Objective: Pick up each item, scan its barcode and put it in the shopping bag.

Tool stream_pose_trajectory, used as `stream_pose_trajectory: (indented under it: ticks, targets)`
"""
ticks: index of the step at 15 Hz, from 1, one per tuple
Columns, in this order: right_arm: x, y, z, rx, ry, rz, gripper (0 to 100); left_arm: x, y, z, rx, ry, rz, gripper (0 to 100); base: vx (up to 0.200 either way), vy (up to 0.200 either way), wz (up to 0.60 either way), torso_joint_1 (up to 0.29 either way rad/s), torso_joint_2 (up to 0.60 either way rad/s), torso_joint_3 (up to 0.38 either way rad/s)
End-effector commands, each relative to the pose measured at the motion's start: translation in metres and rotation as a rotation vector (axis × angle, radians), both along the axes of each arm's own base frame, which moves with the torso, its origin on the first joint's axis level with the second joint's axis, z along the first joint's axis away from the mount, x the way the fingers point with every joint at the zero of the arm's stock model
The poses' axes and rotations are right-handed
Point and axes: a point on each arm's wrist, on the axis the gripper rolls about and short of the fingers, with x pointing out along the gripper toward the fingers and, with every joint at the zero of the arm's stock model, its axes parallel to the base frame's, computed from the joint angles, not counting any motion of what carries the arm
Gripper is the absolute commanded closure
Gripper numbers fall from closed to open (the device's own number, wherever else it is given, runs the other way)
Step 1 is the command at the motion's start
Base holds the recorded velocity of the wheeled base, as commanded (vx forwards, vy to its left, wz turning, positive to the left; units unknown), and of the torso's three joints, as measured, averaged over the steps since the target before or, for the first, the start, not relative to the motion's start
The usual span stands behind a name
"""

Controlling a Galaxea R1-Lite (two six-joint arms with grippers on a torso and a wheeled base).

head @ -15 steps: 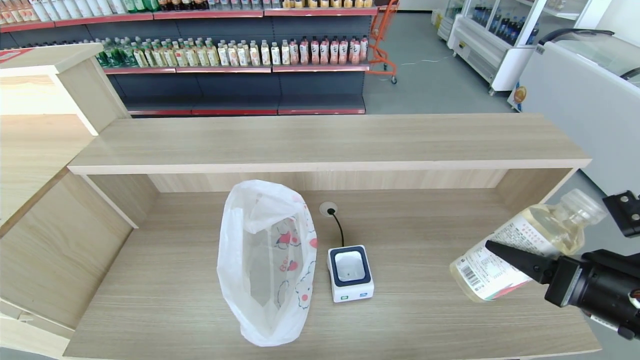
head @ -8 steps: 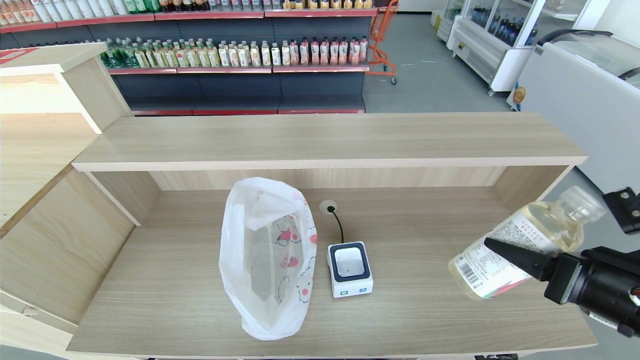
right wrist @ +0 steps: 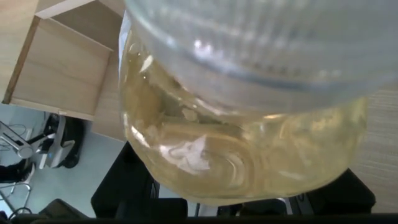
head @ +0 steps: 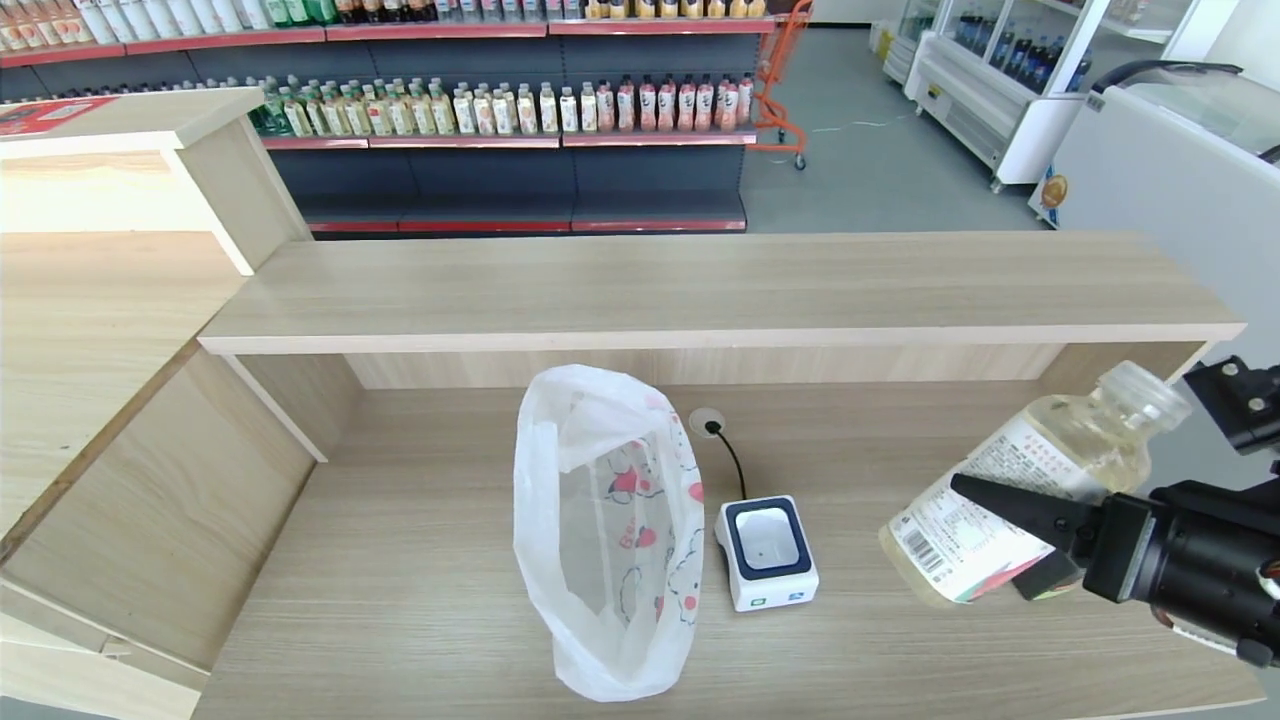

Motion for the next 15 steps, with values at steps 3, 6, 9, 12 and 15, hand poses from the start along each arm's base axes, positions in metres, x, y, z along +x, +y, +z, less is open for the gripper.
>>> stream_pose_trajectory:
  ticks: [3, 6, 9, 12, 15]
  targets:
    - [0.019, 0.017, -0.019, -0.011, 0.124, 0.037, 100, 0.0, 0.0, 0.0, -0.001, -0.001, 0.0, 0, 0.0, 0.0, 0.0, 0.0, 0.0, 0.0]
    - [0.04, 0.039, -0.034, -0.047, 0.198, 0.084, 100, 0.0, 0.0, 0.0, -0.001, -0.001, 0.0, 0, 0.0, 0.0, 0.0, 0.0, 0.0, 0.0]
    - [0.072, 0.06, -0.061, -0.066, 0.212, 0.097, 100, 0.0, 0.0, 0.0, -0.001, -0.001, 0.0, 0, 0.0, 0.0, 0.0, 0.0, 0.0, 0.0]
    - [0.102, 0.08, -0.091, -0.144, 0.179, 0.122, 100, 0.0, 0.0, 0.0, -0.001, -0.001, -0.002, 0, 0.0, 0.0, 0.0, 0.0, 0.0, 0.0]
    - [0.117, 0.094, -0.107, -0.199, 0.18, 0.157, 100, 0.0, 0.0, 0.0, -0.001, -0.001, -0.002, 0, 0.0, 0.0, 0.0, 0.0, 0.0, 0.0]
